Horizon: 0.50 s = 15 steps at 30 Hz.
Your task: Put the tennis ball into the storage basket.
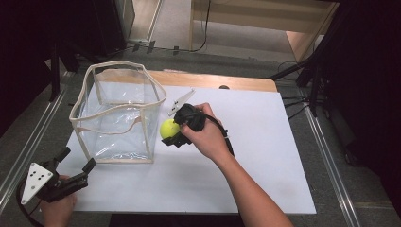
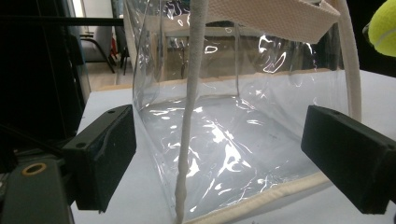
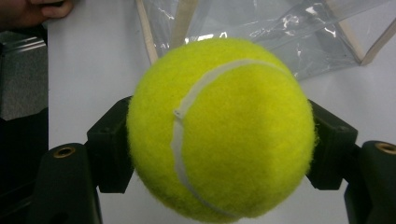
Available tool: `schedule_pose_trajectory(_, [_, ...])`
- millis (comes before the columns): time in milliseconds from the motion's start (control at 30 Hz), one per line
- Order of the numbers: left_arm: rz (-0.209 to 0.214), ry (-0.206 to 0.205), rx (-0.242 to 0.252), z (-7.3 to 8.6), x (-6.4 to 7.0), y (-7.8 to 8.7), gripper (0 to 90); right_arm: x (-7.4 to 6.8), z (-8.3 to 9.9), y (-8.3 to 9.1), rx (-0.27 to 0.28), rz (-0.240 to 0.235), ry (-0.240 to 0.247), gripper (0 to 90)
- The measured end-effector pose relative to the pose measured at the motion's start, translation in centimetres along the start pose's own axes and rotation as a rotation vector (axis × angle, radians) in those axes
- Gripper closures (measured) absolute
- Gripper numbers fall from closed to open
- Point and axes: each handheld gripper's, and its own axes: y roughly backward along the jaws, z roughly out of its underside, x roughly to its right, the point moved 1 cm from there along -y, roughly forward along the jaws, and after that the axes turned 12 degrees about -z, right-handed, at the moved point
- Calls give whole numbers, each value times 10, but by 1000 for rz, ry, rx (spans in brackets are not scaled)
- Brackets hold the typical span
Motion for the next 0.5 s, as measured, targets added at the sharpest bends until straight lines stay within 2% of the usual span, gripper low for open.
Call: schedule_pose_trajectory(500, [2, -9, -2, 0, 0, 0, 104, 4, -11, 19, 20, 12, 19, 238])
